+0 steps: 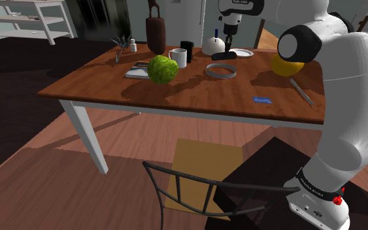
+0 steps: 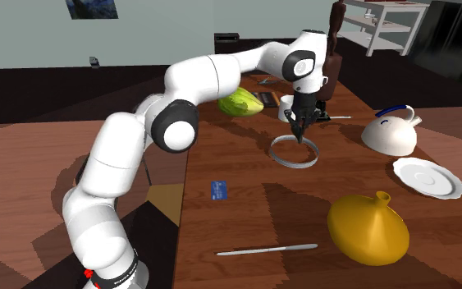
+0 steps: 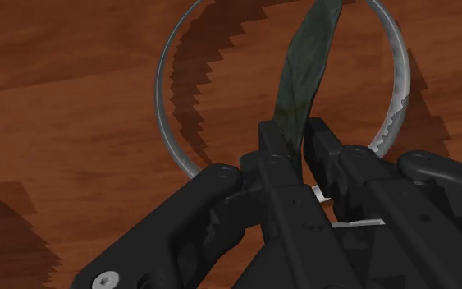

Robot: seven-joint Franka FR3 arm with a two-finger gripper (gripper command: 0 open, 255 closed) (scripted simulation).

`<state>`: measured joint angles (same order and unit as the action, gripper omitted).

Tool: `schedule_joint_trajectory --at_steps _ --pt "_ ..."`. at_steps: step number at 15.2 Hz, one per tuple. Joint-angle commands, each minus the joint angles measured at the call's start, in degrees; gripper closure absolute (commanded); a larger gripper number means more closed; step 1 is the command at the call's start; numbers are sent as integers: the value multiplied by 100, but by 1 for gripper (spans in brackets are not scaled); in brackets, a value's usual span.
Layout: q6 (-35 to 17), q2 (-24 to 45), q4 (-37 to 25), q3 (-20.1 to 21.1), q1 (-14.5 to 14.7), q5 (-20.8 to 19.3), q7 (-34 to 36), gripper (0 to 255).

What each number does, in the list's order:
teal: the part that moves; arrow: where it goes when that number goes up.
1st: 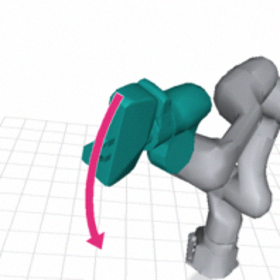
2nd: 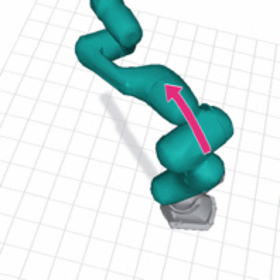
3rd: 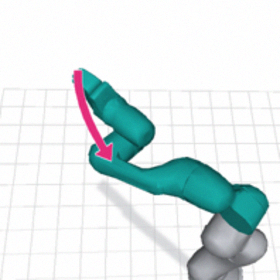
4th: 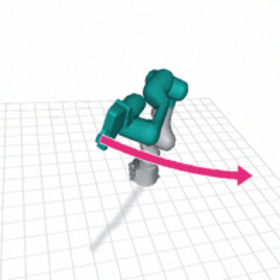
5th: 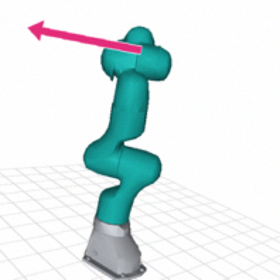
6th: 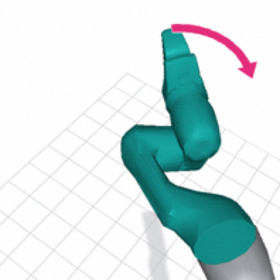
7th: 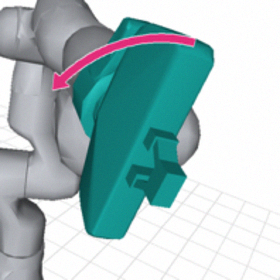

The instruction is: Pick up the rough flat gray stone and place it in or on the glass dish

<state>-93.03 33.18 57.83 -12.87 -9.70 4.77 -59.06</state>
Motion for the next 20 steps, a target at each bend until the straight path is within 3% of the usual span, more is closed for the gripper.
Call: schedule_joint_trajectory --at_steps 1,11,19,20 --pt "-148 -21 166 -2 1 -1 -21 255" --pt "-1067 -173 1240 0 91 -22 -19 255" --pt "-1067 -172 1240 0 91 -22 -19 255" --pt "-1067 -173 1240 0 91 -22 -19 0"
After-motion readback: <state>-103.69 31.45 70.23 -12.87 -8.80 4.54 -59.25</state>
